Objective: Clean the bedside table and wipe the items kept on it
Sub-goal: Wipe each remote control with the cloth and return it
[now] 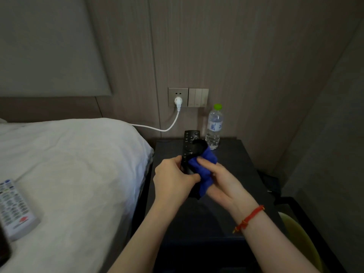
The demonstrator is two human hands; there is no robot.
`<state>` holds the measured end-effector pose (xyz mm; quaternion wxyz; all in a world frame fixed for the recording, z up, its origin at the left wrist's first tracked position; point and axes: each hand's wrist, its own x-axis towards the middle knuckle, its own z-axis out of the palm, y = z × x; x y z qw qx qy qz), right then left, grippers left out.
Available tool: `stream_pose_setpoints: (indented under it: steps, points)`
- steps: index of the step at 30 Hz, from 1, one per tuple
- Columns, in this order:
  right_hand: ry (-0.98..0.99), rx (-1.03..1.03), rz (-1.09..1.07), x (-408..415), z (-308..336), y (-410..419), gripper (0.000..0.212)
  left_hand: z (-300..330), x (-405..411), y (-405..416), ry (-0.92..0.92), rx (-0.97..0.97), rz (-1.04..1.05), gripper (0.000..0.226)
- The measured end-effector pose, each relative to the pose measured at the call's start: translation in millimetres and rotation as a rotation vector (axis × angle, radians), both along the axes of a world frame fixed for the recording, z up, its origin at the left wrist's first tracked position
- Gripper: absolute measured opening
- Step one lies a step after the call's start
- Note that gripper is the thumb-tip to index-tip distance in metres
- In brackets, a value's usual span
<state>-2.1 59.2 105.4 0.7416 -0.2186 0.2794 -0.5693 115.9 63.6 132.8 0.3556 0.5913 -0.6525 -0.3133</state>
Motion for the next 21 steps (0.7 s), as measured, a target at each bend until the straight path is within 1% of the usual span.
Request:
stream_pose_setpoints:
  steps: [3,5,7,8,10,12,14,16,18,19,21]
  points:
    - [0.106,0.081,0.064,-3,1,1,0.027,-4,-6,2,-0.079,-0.05,-0.041,0.026]
    - [0.245,0.084,0.055,-2,1,-1,0.02,-6,-9,3,-0.132,-0.066,-0.033,0.026]
    - [0.385,0.055,-0.05,-1,7,-7,0.014,-7,-11,5,-0.146,-0.081,-0.02,0.031]
    - [0.407,0.042,-0.136,-2,12,-11,0.013,-9,-12,7,-0.161,-0.105,-0.017,0.034]
    - [0.384,0.042,-0.3,-8,21,-23,0.015,-12,-17,12,-0.211,-0.157,0.004,0.04]
    - [0.355,0.052,-0.346,-10,29,-30,0.019,-14,-22,14,-0.225,-0.182,0.051,0.048]
    - [0.327,0.054,-0.287,-5,27,-27,0.022,-13,-22,10,-0.2,-0.19,0.091,0.06]
    - [0.301,0.069,-0.167,3,19,-17,0.016,-10,-18,1,-0.203,-0.172,0.135,0.074]
    - [0.29,0.1,-0.066,8,12,-9,0.012,-9,-16,-6,-0.246,-0.161,0.154,0.082]
    - [0.294,0.118,-0.058,9,11,-8,0.012,-9,-16,-6,-0.274,-0.16,0.145,0.083]
    - [0.345,0.135,-0.124,8,12,-12,0.015,-12,-18,-3,-0.33,-0.148,0.108,0.084]
